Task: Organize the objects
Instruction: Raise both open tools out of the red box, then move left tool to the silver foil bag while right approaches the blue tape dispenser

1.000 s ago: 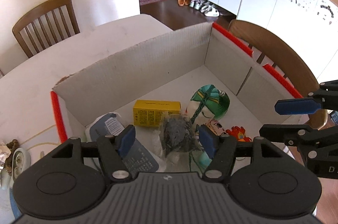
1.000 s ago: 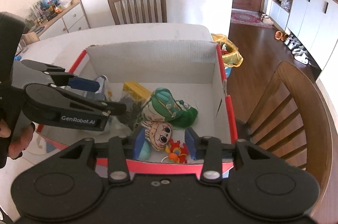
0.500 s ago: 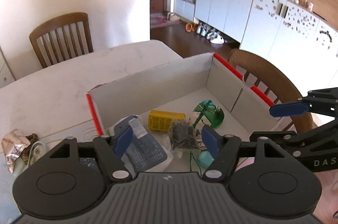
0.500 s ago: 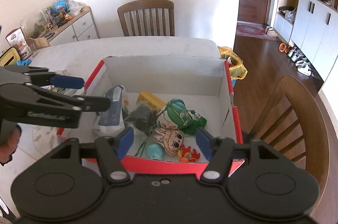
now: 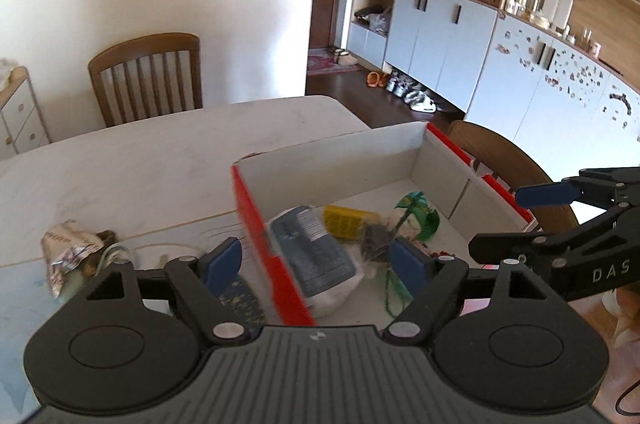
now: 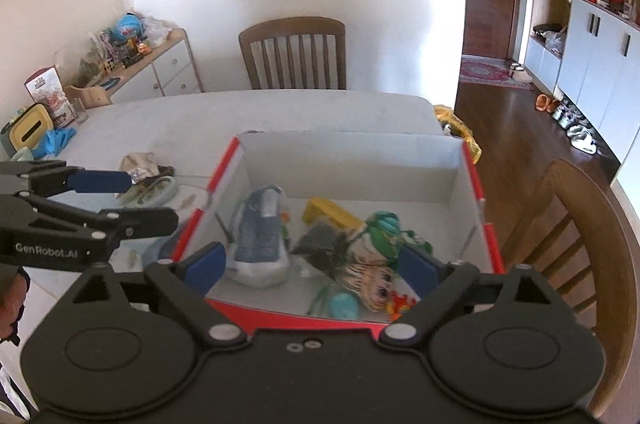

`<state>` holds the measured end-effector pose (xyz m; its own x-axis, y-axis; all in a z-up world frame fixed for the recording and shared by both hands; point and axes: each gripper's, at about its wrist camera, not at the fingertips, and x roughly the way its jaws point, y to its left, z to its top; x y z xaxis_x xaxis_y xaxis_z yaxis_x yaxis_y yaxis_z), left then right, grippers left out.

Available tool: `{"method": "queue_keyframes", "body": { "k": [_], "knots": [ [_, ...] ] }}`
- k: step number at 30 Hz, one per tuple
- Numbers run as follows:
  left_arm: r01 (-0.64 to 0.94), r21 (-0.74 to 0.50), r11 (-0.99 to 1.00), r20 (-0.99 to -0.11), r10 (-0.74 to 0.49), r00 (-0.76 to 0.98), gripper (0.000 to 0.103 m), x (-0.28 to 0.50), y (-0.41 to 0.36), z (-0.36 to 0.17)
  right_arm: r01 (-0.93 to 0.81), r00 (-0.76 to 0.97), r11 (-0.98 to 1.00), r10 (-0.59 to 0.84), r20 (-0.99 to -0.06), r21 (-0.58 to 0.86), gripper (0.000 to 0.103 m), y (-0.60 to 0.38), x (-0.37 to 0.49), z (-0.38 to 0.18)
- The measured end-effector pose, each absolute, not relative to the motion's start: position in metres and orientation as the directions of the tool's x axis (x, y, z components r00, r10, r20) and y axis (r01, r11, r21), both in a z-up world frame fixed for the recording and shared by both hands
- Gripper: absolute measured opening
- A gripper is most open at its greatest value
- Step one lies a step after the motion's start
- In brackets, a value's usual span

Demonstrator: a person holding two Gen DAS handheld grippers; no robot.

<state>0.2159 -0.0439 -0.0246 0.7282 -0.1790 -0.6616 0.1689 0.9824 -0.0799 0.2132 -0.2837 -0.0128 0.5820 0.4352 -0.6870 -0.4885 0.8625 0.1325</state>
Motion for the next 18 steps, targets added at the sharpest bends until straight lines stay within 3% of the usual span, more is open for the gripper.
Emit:
{"method": "queue_keyframes", "body": {
  "k": [5,9,18],
  "knots": [
    [0.141,-0.105,0.984,-0.657,-0.175,0.733,0.09,0.202,-0.01,-0.024,-0.503,0.582,0.853,0.453,-0.675,0.139,0.095,-0.258,0.206,-0.01],
    [0.107,-0.117,0.987,-0.655,-0.158,0.739,0.102,0.191,0.021,-0.024,-0.513,0.573,0.845,0.468,-0.672,0.151,0.095,-0.235,0.2,-0.009],
    [0.043,-0.149,0.988,-0.649,-0.13,0.749,0.103,0.18,0.09,-0.032,-0.537,0.55,0.829,0.486,-0.679,0.158,0.095,-0.184,0.189,-0.009]
  ]
}}
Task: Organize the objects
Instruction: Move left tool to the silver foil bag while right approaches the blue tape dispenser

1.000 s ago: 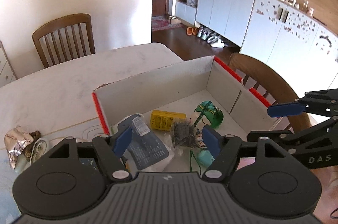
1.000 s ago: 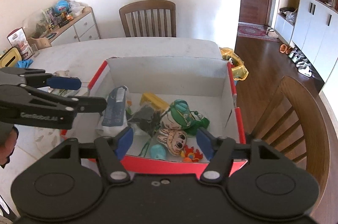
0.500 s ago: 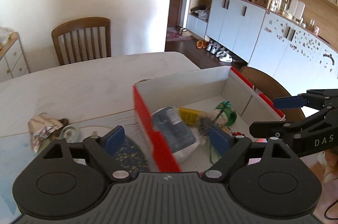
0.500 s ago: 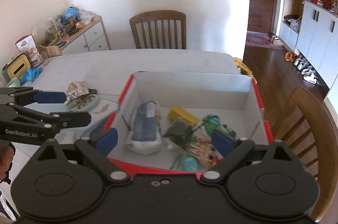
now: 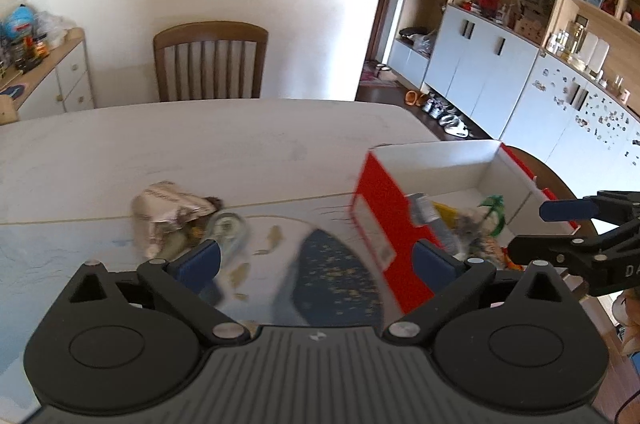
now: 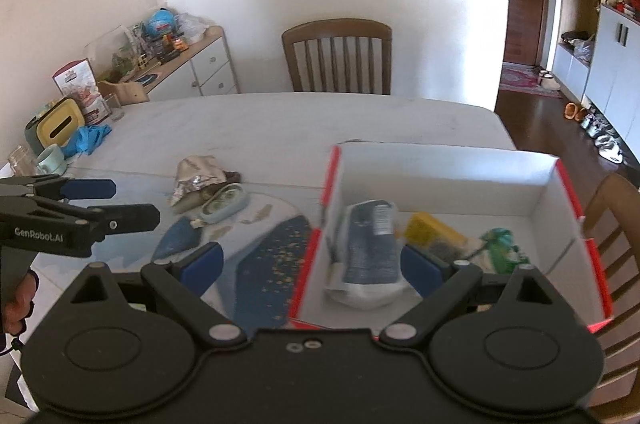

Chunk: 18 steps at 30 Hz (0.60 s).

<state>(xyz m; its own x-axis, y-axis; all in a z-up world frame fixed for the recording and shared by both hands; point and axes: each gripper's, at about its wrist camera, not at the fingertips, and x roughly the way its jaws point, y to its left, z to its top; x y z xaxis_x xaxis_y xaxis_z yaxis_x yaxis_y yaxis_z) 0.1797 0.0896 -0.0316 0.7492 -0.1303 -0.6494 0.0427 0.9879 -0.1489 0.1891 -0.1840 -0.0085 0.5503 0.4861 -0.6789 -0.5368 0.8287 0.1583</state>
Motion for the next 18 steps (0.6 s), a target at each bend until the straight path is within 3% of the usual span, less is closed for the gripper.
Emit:
{"method": "queue_keyframes", "body": {
  "k": [6,18],
  "knots": [
    [0.002,-0.148,0.989,-0.655,-0.1,0.749,0.103,0.18,0.134,-0.038,-0.55,0.534,0.822,0.48,-0.696,0.144,0.095,-0.148,0.188,-0.012],
    [0.018,-0.023,1.0,-0.672,-0.029,0.74,0.103,0.212,0.212,-0.065,-0.542,0.505,0.83,0.445,-0.739,0.129,0.095,-0.081,0.198,-0.03]
  ]
}}
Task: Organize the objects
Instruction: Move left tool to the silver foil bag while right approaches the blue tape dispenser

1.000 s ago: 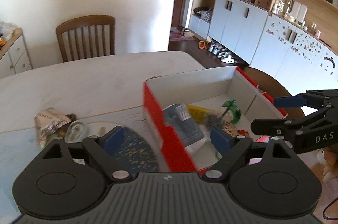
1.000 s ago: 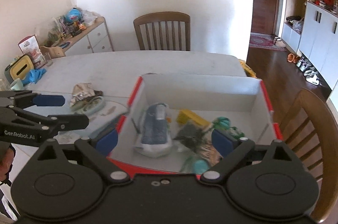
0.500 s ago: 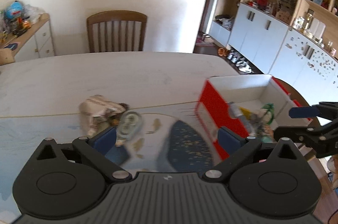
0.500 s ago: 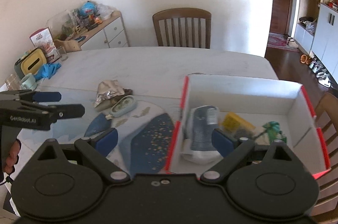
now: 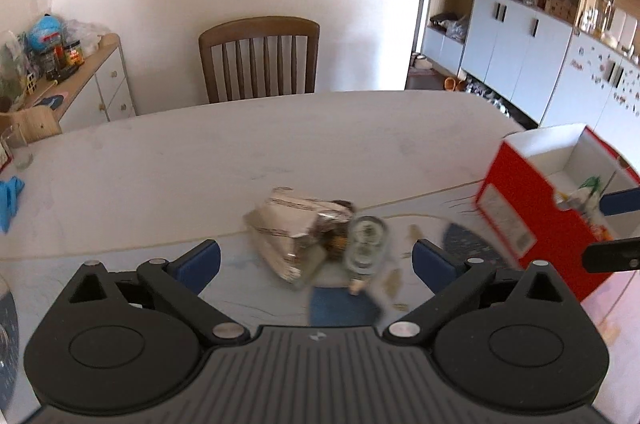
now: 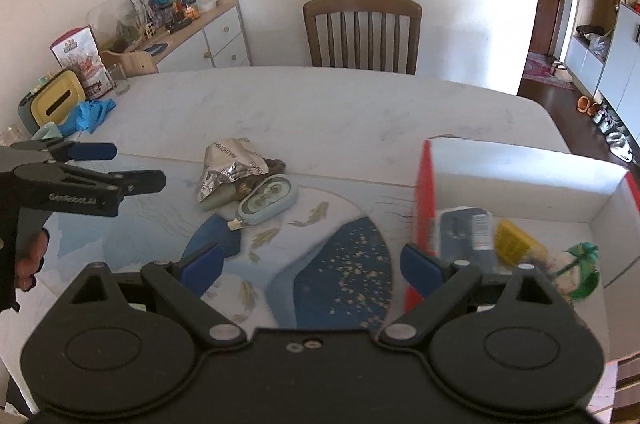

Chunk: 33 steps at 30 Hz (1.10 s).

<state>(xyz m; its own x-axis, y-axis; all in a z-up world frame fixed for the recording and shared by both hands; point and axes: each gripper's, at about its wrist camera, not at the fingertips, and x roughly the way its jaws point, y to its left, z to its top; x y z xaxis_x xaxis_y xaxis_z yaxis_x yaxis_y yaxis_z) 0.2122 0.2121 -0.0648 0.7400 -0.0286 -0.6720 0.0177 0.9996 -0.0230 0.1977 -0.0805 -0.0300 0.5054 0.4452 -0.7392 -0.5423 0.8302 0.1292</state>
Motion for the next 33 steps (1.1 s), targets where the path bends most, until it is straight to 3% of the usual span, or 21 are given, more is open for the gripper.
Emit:
{"method": "queue_keyframes", "body": {
  "k": [20,33],
  "knots": [
    [0.212,0.075,0.974,-0.712,-0.097,0.695,0.103,0.293,0.243,-0.133,-0.535,0.425,0.837,0.388,-0.818,0.119,0.091,0.0,0.249,-0.079],
    [0.251,0.067,0.966,-0.727,-0.125,0.675,0.103,0.332,0.245,-0.159,-0.541,0.376,0.832,0.368,-0.85,0.121,0.091,0.03,0.27,-0.109]
  ]
}}
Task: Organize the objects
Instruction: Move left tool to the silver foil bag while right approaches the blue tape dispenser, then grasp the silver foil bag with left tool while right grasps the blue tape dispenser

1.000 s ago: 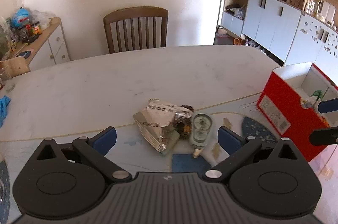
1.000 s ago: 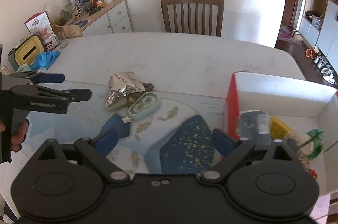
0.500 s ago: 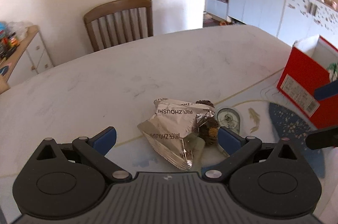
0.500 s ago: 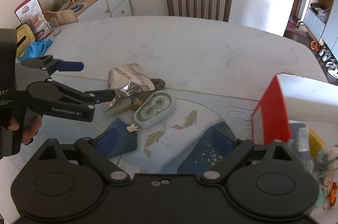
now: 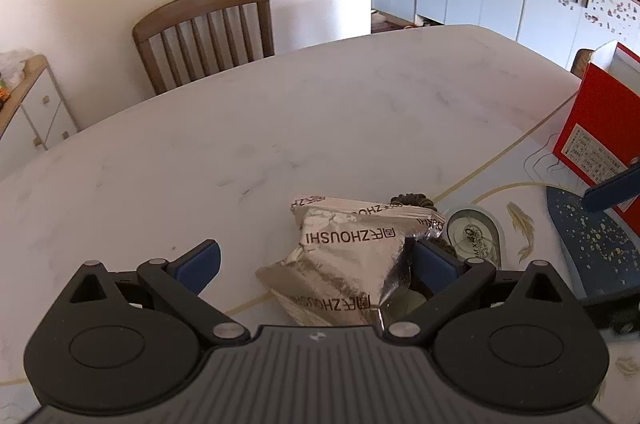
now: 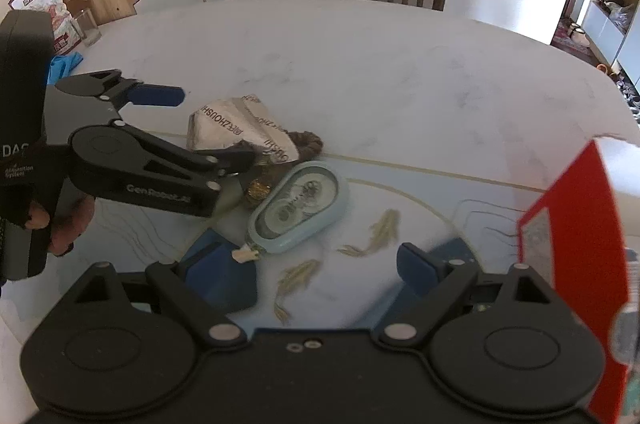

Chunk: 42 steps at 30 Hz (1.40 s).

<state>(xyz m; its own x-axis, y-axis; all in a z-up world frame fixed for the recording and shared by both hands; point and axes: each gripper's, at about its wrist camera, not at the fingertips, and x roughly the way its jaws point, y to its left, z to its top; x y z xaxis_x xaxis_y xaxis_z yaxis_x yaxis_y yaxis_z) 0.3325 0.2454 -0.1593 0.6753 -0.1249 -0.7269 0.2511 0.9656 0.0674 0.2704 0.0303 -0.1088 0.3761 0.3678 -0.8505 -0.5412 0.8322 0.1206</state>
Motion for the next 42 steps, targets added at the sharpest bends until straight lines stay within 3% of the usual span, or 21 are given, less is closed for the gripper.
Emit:
{"method": "queue_keyframes", "body": {
  "k": [22,26,33,40,42],
  "knots": [
    [0.217,-0.066,0.974,-0.722,-0.197,0.663,0.101,0.353,0.254,-0.173,-0.509,0.403,0.86,0.284,-0.87,0.045,0.084,0.068,0.291,-0.145],
    [0.216,-0.077,0.973,-0.72,-0.205,0.663,0.094,0.352,0.253,-0.174,-0.508,0.414,0.86,0.287,-0.864,0.042,0.082,0.068,0.292,-0.145],
    [0.216,-0.097,0.972,-0.716,-0.219,0.662,0.074,0.35,0.251,-0.173,-0.518,0.437,0.855,0.298,-0.849,0.033,0.066,0.065,0.29,-0.143],
    [0.19,-0.092,0.978,-0.721,-0.197,0.665,0.066,0.346,0.252,-0.17,-0.508,0.443,0.86,0.309,-0.841,0.048,0.042,0.057,0.29,-0.139],
    [0.173,-0.089,0.981,-0.725,-0.183,0.664,0.063,0.345,0.253,-0.168,-0.507,0.445,0.86,0.308,-0.841,0.047,0.04,0.054,0.288,-0.138]
  ]
}}
